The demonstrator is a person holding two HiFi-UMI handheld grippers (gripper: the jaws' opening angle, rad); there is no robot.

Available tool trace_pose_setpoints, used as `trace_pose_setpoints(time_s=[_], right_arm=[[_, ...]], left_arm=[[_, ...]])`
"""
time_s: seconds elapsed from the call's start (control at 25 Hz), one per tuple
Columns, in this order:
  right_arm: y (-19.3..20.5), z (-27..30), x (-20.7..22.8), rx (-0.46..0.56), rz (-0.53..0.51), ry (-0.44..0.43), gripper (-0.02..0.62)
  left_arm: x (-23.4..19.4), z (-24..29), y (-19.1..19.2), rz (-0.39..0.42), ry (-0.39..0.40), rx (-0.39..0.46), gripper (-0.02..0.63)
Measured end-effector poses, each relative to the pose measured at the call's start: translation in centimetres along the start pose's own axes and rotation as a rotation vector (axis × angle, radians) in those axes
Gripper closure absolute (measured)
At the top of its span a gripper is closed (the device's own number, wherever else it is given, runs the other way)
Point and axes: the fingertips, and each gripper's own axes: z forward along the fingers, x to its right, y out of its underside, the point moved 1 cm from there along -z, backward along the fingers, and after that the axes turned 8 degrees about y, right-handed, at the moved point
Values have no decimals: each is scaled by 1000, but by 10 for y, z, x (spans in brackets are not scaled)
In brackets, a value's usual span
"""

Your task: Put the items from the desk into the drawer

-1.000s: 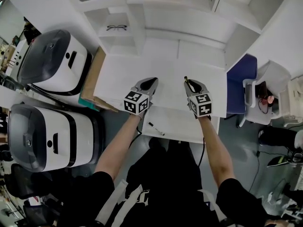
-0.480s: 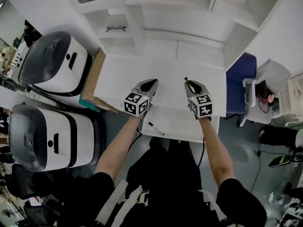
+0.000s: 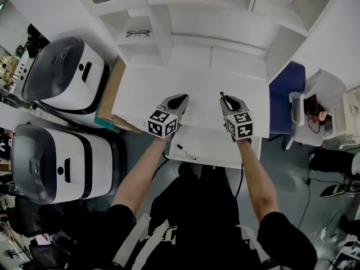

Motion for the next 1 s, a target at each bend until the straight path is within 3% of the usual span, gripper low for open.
trace_pose_setpoints(time_s=[0.48,1.0], right_arm=[[29,8,-13,-64,11,-24,529],[118,23,-58,-236,25,-100,529]], left_arm=[[-6,-5,22,-21,0,-32,606],[-8,-33,106,-88,-29,-152,606]])
